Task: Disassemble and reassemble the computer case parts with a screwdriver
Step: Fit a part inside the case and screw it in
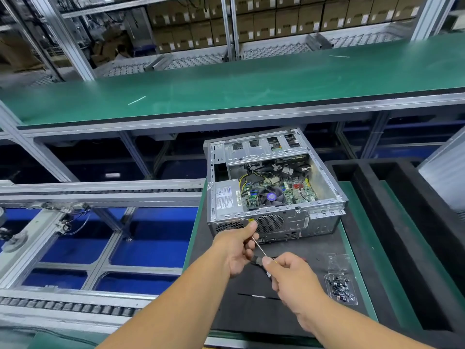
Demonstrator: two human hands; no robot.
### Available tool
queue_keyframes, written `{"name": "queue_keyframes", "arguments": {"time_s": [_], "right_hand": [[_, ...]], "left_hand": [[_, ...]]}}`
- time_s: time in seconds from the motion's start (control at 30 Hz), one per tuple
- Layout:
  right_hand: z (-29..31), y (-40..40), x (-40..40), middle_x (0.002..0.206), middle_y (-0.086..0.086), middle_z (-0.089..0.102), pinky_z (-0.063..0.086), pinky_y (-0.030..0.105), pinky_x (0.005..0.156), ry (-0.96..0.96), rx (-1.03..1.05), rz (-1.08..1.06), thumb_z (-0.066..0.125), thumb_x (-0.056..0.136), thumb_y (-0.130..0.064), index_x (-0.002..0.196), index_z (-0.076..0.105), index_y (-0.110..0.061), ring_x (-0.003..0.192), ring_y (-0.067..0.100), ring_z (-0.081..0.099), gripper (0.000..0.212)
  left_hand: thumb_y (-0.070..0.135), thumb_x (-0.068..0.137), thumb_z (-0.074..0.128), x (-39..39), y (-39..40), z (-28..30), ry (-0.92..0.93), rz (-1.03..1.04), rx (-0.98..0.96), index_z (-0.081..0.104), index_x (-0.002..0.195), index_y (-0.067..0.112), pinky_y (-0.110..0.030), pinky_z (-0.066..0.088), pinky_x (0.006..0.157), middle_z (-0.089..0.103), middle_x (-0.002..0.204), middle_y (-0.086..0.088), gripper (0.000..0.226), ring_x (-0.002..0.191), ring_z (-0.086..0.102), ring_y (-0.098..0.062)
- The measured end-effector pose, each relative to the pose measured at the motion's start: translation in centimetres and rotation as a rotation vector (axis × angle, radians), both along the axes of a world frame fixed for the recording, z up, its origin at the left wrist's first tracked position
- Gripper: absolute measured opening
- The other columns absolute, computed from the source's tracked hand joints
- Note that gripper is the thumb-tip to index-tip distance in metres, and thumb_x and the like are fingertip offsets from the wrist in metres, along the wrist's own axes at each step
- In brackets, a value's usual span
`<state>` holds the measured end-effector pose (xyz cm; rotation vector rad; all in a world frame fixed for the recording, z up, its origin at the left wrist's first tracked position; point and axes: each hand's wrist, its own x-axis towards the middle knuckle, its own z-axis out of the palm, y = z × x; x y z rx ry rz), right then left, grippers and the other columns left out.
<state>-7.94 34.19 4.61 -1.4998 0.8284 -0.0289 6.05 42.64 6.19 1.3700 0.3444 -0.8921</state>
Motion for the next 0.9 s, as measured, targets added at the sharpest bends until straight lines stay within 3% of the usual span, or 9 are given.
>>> {"name": "queue_keyframes", "arguments": {"time_s": [0.13, 0.27, 0.6, 0.77, 0.83, 0.9], "right_hand": [[-0.4, 0.2, 0.5, 0.059, 0.003, 0.062, 0.031, 0.025, 0.046, 0.002, 0.143, -0.031, 0.063, 0.099, -0.045, 0.086, 0.061, -0.012, 0.044, 0.017, 0.04, 0.035], [-0.3, 0.2, 1.4, 0.06, 0.001, 0.065, 0.035, 0.024, 0.045, 0.015, 0.118, -0.055, 0.061, 0.099, -0.049, 0.087, 0.063, -0.014, 0.044, 0.015, 0.045, 0.037], [-0.1, 0.9, 2.7, 0.061, 0.001, 0.065, 0.033, 0.022, 0.041, 0.037, 0.212, -0.089, 0.058, 0.101, -0.051, 0.096, 0.068, -0.011, 0.043, 0.012, 0.046, 0.042], [0.7, 1.6, 3.1, 0.063, 0.004, 0.066, 0.033, 0.021, 0.043, 0.079, 0.422, -0.121, 0.042, 0.107, -0.055, 0.104, 0.072, -0.009, 0.043, 0.011, 0.044, 0.055], [1.1, 1.8, 3.1, 0.061, 0.005, 0.062, 0.031, 0.021, 0.044, 0.09, 0.529, -0.153, 0.045, 0.105, -0.057, 0.105, 0.072, -0.008, 0.043, 0.012, 0.042, 0.056], [1.3, 1.9, 3.2, 0.06, 0.005, 0.056, 0.028, 0.02, 0.044, 0.083, 0.633, -0.187, 0.059, 0.099, -0.057, 0.103, 0.07, -0.009, 0.044, 0.013, 0.039, 0.049]], "left_hand": [[0.022, 0.093, 0.075, 0.0, -0.3, -0.2, 0.02, 0.037, -0.104, 0.071, 0.089, 0.008, -0.019, 0.039, 0.046, 0.071, 0.076, -0.004, 0.015, 0.051, 0.05, -0.007], [0.008, 0.097, 0.066, 0.0, -0.5, -0.2, 0.032, 0.053, -0.203, 0.073, 0.097, 0.007, -0.02, 0.046, 0.051, 0.073, 0.082, -0.007, 0.007, 0.057, 0.053, -0.008], [0.006, 0.098, 0.063, 1.0, -0.5, -0.1, 0.012, 0.026, -0.148, 0.072, 0.099, 0.006, -0.018, 0.046, 0.05, 0.074, 0.08, -0.006, 0.01, 0.054, 0.054, -0.007], [0.009, 0.099, 0.062, 0.9, -0.4, -0.3, -0.019, -0.005, -0.136, 0.072, 0.098, 0.007, -0.021, 0.036, 0.05, 0.073, 0.081, -0.006, 0.01, 0.055, 0.05, -0.008], [0.009, 0.1, 0.06, 0.8, -0.2, -0.3, -0.025, -0.013, -0.134, 0.071, 0.103, 0.006, -0.021, 0.031, 0.048, 0.073, 0.081, -0.006, 0.012, 0.055, 0.048, -0.008], [0.008, 0.101, 0.058, 0.9, -0.1, -0.4, -0.03, -0.015, -0.132, 0.071, 0.103, 0.006, -0.021, 0.028, 0.045, 0.072, 0.08, -0.005, 0.013, 0.053, 0.046, -0.008]]}}
